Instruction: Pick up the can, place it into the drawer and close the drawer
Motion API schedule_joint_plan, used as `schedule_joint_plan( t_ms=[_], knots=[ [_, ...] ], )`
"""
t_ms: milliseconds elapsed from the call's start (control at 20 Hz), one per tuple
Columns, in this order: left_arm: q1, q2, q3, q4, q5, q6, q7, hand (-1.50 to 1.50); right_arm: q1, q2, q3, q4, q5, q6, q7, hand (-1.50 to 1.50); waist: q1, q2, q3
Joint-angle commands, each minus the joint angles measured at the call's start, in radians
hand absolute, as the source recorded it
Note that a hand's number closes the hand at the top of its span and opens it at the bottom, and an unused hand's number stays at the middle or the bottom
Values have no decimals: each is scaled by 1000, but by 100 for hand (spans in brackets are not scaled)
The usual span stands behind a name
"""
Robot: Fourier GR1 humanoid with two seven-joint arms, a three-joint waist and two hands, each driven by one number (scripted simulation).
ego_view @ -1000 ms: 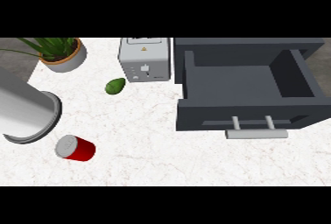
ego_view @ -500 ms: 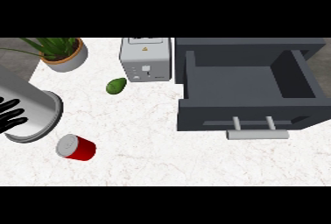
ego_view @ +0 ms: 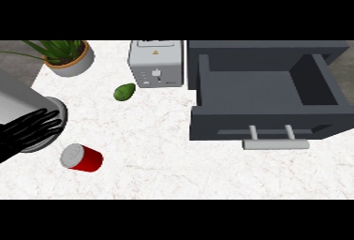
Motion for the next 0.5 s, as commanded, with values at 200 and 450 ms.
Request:
schedule_joint_plan(
  t_ms=[200, 450],
  knots=[
    [13, -174, 58, 26, -285, -29, -60, -150, 13, 11, -70, -34, -56, 49, 57, -150, 1, 0, 0],
    [-91, -187, 161, 287, -448, -150, -184, -150, -33, -26, -127, 15, -87, 63, 64, -150, -7, 3, -1]
  ],
)
